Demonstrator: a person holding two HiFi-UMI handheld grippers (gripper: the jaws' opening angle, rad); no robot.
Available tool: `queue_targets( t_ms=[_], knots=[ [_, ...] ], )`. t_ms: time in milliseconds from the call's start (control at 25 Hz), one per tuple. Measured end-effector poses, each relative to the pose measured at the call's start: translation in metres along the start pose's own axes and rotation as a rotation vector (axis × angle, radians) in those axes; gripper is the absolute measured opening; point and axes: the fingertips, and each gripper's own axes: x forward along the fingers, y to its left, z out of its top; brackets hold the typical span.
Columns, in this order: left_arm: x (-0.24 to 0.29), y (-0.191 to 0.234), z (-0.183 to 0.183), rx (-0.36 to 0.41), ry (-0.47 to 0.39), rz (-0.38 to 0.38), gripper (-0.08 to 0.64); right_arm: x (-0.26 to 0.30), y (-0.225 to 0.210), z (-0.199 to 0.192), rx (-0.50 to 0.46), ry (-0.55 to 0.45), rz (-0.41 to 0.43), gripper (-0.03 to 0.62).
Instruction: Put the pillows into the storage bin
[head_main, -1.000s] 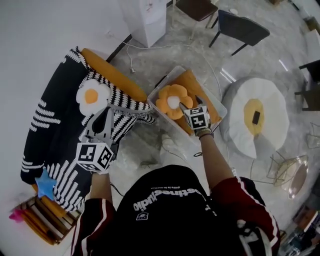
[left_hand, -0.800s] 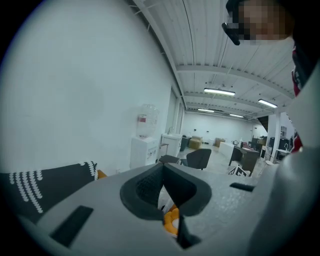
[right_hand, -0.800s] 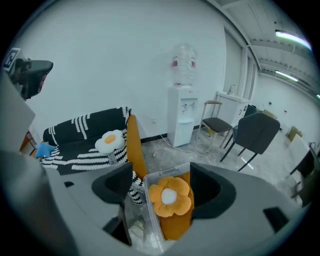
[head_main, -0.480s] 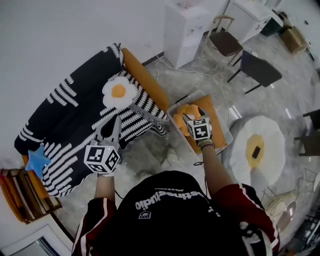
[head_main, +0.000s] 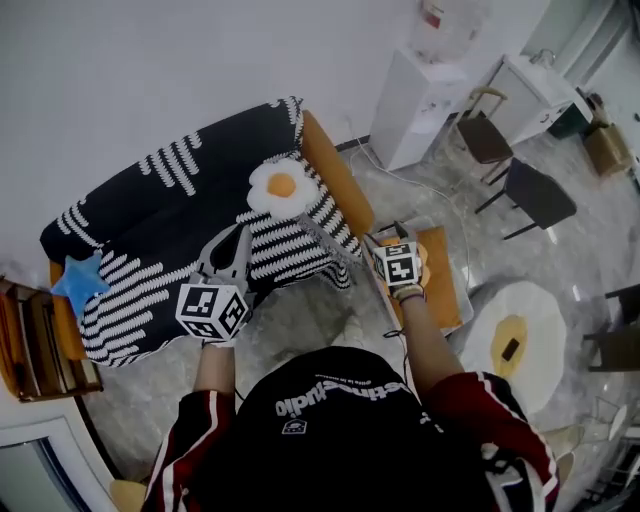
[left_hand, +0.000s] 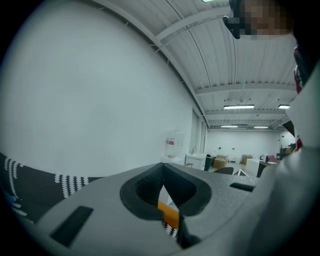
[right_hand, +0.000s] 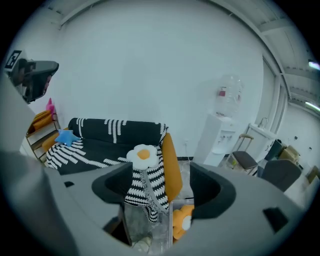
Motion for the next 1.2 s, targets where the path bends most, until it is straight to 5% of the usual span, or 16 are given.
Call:
queue_targets(
  t_ms=[520,920,1200],
  knots=[
    [-0.058,0.06,0.0,-0.028,-0.029,0.063,0.003,0.006,0.098,0.045,-0.027,-0.059,0.059,0.35],
    [-0.032,0.071,-0.023,-0.051,-0.001,0.062,0.003,0.049,0.098,0.056,-0.04,-0.05,0.093,0.35],
    [0.034,0.105,-0.029,-0.034,0.036,0.091,0.003,0.128,0.083,0.075,-0.023,-0.017,0.144,0.35]
  ],
)
